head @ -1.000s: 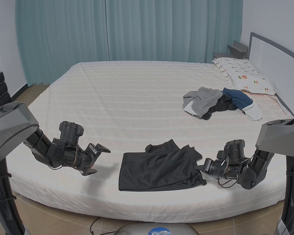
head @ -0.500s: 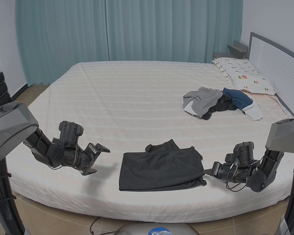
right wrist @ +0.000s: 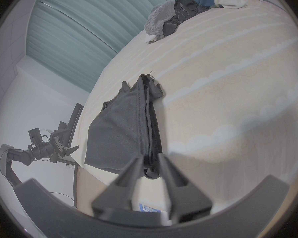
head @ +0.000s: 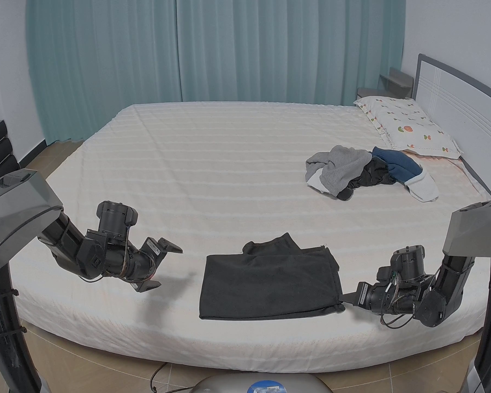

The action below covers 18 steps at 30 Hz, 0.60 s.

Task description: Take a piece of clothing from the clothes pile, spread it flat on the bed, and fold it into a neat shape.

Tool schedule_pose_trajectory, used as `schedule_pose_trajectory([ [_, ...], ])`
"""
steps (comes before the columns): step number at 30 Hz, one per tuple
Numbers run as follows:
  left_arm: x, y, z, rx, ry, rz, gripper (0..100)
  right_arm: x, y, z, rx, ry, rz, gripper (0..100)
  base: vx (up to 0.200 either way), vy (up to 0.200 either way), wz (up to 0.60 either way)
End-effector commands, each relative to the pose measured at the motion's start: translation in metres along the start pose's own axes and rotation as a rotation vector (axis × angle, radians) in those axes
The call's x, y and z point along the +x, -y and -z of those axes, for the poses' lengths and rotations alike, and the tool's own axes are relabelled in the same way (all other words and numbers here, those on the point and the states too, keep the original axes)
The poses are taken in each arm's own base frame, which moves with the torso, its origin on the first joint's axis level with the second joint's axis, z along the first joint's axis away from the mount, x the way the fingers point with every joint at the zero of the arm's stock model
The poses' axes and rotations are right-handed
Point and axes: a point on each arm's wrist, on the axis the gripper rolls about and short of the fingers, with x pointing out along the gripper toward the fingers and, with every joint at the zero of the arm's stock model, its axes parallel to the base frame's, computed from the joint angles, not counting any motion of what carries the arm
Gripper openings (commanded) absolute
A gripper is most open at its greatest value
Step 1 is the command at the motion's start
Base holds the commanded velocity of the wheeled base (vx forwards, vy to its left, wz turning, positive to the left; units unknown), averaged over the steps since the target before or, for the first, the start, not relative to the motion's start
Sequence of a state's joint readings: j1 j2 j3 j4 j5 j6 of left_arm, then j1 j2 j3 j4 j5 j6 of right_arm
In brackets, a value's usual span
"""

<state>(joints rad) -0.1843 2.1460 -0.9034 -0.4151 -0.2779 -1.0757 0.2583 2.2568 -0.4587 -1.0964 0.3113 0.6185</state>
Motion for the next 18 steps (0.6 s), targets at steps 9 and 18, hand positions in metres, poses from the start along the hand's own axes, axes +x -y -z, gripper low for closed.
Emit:
schedule_pose_trajectory([
  [9,0.0,0.008,-0.001,-0.032,0.005,0.028,100,0.002,-0.002,-0.007,0.001,0.044,-0.029,100,0.0,0.0,0.0],
  [18,0.001,0.01,0.004,-0.028,-0.013,0.026,100,0.003,-0.008,-0.022,0.141,0.096,-0.068,100,0.0,-0.111,0.0],
])
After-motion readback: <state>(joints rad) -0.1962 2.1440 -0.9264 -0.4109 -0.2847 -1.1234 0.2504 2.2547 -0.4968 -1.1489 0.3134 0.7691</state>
